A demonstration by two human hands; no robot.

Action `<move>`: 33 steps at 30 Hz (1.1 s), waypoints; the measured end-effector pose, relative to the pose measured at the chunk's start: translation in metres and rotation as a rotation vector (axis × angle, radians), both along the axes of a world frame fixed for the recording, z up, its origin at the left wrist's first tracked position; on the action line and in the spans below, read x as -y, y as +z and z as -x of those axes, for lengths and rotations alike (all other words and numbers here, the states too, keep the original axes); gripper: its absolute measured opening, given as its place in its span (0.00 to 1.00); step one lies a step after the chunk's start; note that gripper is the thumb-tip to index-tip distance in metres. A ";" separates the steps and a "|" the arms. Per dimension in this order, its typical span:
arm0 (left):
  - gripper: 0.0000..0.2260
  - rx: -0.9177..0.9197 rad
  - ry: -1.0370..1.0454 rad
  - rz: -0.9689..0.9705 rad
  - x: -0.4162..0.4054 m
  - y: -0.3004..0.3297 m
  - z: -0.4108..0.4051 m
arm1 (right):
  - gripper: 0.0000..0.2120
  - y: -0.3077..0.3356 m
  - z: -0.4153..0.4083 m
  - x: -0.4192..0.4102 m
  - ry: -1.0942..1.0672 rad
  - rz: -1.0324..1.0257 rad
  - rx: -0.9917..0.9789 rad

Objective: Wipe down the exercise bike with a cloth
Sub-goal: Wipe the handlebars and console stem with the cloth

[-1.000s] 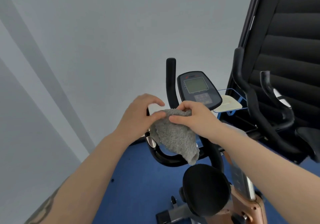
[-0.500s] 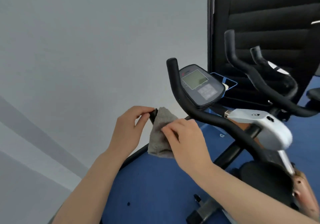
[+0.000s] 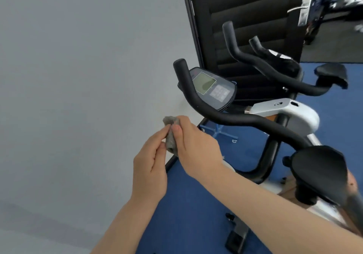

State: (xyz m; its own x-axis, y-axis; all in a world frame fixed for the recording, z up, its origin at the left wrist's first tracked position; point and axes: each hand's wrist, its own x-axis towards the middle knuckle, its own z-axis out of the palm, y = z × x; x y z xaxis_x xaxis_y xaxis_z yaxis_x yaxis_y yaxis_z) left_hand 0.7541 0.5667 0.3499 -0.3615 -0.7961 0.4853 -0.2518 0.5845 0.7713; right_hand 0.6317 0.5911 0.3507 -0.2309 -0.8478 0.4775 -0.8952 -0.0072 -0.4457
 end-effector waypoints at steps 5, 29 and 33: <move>0.17 -0.036 0.034 0.038 -0.003 -0.012 0.011 | 0.43 -0.023 0.026 -0.051 -0.041 -0.303 -0.329; 0.18 -0.103 -0.076 -0.013 0.011 -0.024 0.014 | 0.18 -0.027 0.028 -0.066 -0.180 -0.307 -0.164; 0.18 -0.152 -0.037 0.014 0.008 -0.029 0.021 | 0.16 -0.010 0.006 -0.018 -0.115 -0.222 -0.103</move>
State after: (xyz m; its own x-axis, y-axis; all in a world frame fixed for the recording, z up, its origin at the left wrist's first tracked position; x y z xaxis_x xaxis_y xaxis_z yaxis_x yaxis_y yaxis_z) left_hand 0.7327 0.5584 0.3208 -0.3121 -0.7763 0.5477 -0.1106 0.6022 0.7906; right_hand 0.6258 0.6094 0.3412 -0.2912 -0.9055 0.3085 -0.9252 0.1847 -0.3314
